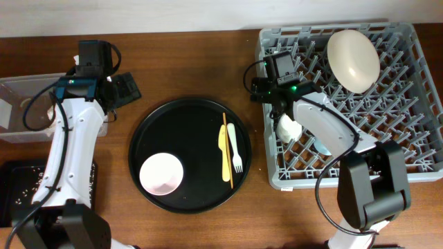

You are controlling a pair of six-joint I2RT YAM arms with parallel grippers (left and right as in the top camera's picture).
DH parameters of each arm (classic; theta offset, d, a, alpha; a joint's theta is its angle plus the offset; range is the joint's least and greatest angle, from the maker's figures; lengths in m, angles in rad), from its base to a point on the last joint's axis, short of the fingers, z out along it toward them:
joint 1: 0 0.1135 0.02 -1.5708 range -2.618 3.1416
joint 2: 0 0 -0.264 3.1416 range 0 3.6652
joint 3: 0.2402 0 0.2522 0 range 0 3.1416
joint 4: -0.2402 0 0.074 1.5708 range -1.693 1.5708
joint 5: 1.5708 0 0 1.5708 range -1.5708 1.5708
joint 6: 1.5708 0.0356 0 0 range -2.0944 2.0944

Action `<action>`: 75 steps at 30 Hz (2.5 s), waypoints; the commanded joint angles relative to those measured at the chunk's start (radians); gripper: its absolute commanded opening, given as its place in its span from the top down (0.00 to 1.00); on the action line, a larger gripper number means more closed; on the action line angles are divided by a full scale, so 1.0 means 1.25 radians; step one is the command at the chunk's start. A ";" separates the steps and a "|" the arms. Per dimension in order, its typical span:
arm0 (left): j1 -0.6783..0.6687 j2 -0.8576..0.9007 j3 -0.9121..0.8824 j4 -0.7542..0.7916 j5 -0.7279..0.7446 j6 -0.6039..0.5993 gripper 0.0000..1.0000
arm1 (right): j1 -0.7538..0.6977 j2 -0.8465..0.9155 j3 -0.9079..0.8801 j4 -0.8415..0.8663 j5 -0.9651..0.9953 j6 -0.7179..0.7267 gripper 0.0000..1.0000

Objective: Sort waste into correct bins and load items into the dishwasher rack
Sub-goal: 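Release the cream plate upright in the rack and return to the tray, then grasp the pink bowl rim on the round tray with the right gripper, then carry the pink bowl to the rack and set it down tilted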

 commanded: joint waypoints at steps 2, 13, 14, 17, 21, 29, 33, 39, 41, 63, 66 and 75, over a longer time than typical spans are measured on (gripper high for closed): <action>0.002 0.002 -0.002 -0.001 -0.009 -0.008 0.01 | -0.002 -0.075 0.190 -0.139 -0.009 -0.079 0.13; 0.002 0.002 -0.002 -0.001 -0.009 -0.008 0.01 | 0.378 -0.026 0.008 -0.154 -0.338 -0.132 0.25; 0.002 0.002 -0.002 -0.001 -0.009 -0.008 0.01 | 0.393 -0.026 -0.020 -0.118 -0.338 -0.129 0.24; 0.002 0.002 -0.002 -0.001 -0.009 -0.008 0.01 | 0.446 -0.026 -0.115 0.028 -0.336 -0.129 0.24; 0.002 0.002 -0.002 -0.001 -0.009 -0.008 0.01 | 0.479 0.018 -0.136 0.142 -0.332 -0.123 0.24; 0.002 0.002 -0.002 -0.001 -0.009 -0.008 0.01 | 0.479 0.088 -0.136 0.252 -0.308 -0.123 0.51; 0.002 0.002 -0.002 -0.001 -0.009 -0.008 0.01 | 0.479 0.088 -0.136 0.258 -0.308 -0.123 0.62; 0.002 0.002 -0.002 -0.001 -0.009 -0.008 0.01 | 0.473 0.085 -0.128 0.264 -0.296 -0.123 0.96; 0.002 0.002 -0.002 -0.001 -0.009 -0.008 0.01 | 0.453 0.069 -0.110 0.262 -0.296 -0.123 0.96; 0.002 0.002 -0.002 -0.001 -0.009 -0.008 0.01 | 0.005 0.019 0.203 -0.079 1.058 -0.514 0.96; 0.002 0.002 -0.002 -0.001 -0.009 -0.008 0.01 | 0.011 0.092 0.203 -0.012 1.031 -0.588 0.96; 0.002 0.002 -0.002 -0.001 -0.009 -0.008 0.01 | 0.036 0.197 0.199 -0.012 0.960 -0.614 0.96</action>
